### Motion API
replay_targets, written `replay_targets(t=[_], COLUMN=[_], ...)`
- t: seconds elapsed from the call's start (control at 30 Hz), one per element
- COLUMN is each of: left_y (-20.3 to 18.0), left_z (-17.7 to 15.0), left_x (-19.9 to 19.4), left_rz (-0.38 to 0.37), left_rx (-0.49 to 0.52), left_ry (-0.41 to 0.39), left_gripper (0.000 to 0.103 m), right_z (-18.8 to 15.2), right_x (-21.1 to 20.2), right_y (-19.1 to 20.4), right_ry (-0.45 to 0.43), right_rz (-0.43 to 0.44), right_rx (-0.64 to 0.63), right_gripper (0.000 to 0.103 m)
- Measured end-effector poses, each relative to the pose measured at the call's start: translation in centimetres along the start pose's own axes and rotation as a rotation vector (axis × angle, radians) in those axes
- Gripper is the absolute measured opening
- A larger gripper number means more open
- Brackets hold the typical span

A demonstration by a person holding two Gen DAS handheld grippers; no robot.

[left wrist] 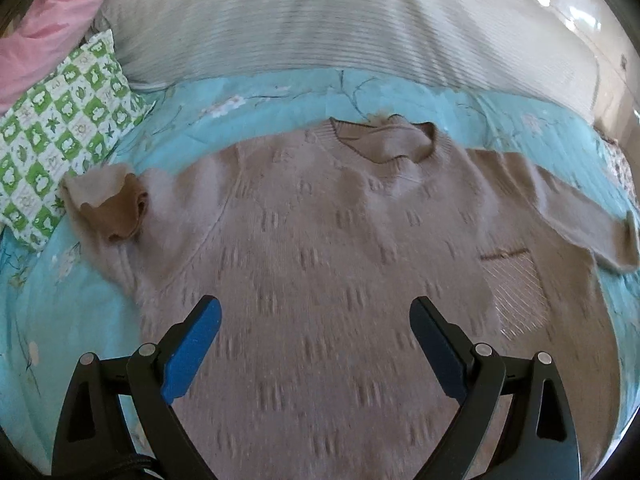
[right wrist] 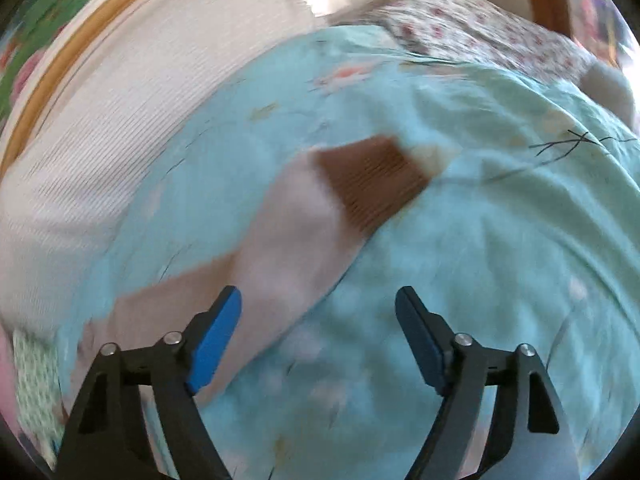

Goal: Fold small clothes
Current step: 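Grasp the brown cuff of the sweater sleeve with the right gripper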

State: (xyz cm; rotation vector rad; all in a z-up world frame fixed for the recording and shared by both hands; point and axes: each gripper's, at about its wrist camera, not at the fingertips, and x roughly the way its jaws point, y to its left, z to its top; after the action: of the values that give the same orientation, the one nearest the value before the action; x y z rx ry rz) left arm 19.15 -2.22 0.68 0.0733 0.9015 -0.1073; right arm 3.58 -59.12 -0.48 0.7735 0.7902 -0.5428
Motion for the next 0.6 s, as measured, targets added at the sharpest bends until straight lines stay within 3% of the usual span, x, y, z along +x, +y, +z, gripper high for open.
replay_targets(t=[0.2,0.27,0.3,0.33,0.5,0.6], left_y=[0.9,0.9,0.9,0.9,0.9,0.9], left_z=[0.4,0.3,0.2,0.1,-0.3,-0.7], left_x=[2.7,3.2,3.5,3.6,3.3,2.7], left_rz=[0.013,0.011,0.011,0.01,-0.01,-0.024], left_rx=[-0.038,-0.041,-0.04,-0.038,-0.037,-0.039], left_ry=[0.033,0.044,0.047,0.051,0.051,0.055], left_gripper=[0.096,0.096,0.096,0.096,0.096,0.096], right_z=[3.8,4.6,4.7,4.8,3.6,1.4], right_x=[3.5,3.8,4.0,4.0,1.3,-1.2], right_y=[-1.9,-1.6,-1.6,-1.6,2.1,7.8], right_ry=[-0.025,-0.039,-0.036,-0.033,-0.078,-0.079], right_rz=[-0.015,-0.026,-0.017,-0.003,0.054,0.171], right_rx=[0.088,0.076,0.079,0.085,-0.011,-0.13], right_gripper=[0.065,0.043,0.022,0.009,0.009,0.009])
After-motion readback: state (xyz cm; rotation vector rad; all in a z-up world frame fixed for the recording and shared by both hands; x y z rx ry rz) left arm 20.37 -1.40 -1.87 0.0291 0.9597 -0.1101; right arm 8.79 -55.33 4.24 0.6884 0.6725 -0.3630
